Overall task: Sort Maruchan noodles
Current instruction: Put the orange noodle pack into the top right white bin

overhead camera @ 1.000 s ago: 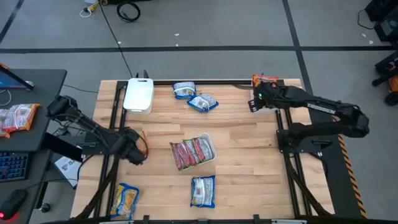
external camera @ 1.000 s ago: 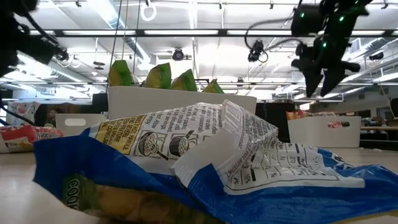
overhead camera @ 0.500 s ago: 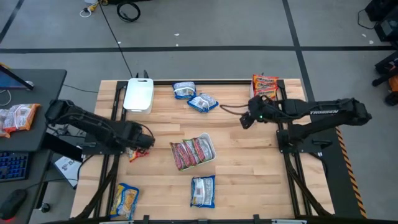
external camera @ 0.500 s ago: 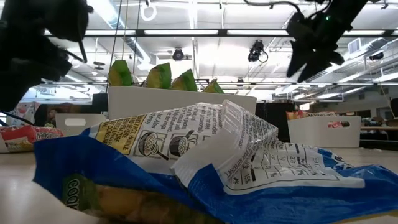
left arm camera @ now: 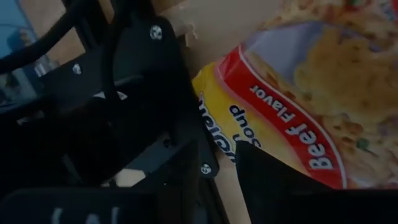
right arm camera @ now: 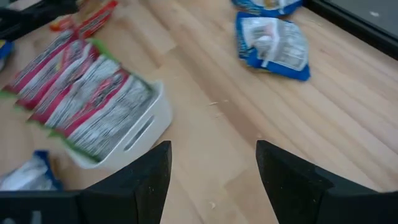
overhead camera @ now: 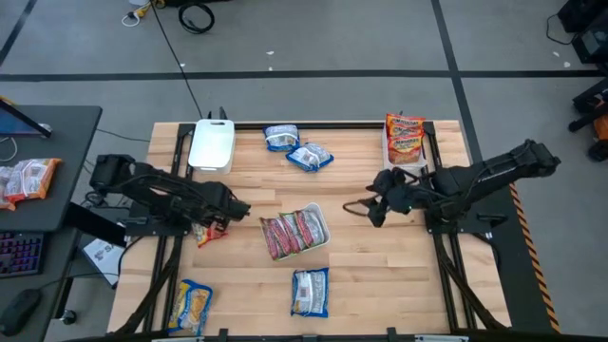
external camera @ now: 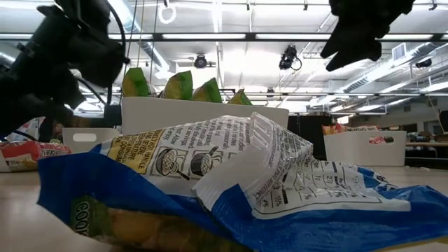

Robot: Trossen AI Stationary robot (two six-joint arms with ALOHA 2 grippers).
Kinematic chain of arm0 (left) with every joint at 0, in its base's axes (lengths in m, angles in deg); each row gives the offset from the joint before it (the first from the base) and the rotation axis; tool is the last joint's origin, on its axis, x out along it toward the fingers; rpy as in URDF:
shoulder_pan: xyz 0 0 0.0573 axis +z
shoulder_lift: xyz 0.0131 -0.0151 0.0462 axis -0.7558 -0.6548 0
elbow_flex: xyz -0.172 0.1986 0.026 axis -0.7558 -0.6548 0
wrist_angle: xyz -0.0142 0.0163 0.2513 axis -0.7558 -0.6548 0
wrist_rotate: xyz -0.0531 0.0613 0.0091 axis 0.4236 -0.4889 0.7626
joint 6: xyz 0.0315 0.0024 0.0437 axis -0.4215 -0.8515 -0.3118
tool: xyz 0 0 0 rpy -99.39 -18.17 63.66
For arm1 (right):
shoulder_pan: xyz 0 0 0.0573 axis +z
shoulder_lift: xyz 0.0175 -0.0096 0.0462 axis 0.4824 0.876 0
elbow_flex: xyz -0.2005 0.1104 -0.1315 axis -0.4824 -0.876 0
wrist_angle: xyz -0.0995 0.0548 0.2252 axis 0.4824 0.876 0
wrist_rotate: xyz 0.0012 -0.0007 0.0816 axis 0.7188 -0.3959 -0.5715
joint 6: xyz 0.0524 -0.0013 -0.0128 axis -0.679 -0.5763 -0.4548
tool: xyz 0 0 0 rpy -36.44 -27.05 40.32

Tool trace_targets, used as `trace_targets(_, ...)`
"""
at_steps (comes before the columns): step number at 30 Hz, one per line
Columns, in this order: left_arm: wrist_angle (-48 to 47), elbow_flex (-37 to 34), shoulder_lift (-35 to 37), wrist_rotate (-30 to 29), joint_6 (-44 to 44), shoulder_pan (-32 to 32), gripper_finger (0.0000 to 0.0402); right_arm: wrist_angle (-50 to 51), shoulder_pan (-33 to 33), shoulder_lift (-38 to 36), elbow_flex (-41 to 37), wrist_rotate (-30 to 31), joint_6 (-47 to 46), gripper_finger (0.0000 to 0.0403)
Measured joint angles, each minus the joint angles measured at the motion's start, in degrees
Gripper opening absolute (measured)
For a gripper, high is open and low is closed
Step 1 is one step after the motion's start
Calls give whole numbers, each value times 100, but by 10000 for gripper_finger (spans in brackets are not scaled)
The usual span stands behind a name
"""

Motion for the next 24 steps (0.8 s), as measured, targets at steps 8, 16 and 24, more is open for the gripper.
trace_targets(8, 1255, 75, -224, 608, -180, 241, 107, 7, 564, 0, 0, 236, 367, 240)
trace_targets(16, 1479, 92, -173, -823, -487, 498, 107, 56, 948, 0, 0, 196, 389, 239)
trace_targets(24, 2556, 759, -197, -2301, -1629, 925, 107, 57, 1029, 0, 0, -99, -69, 239)
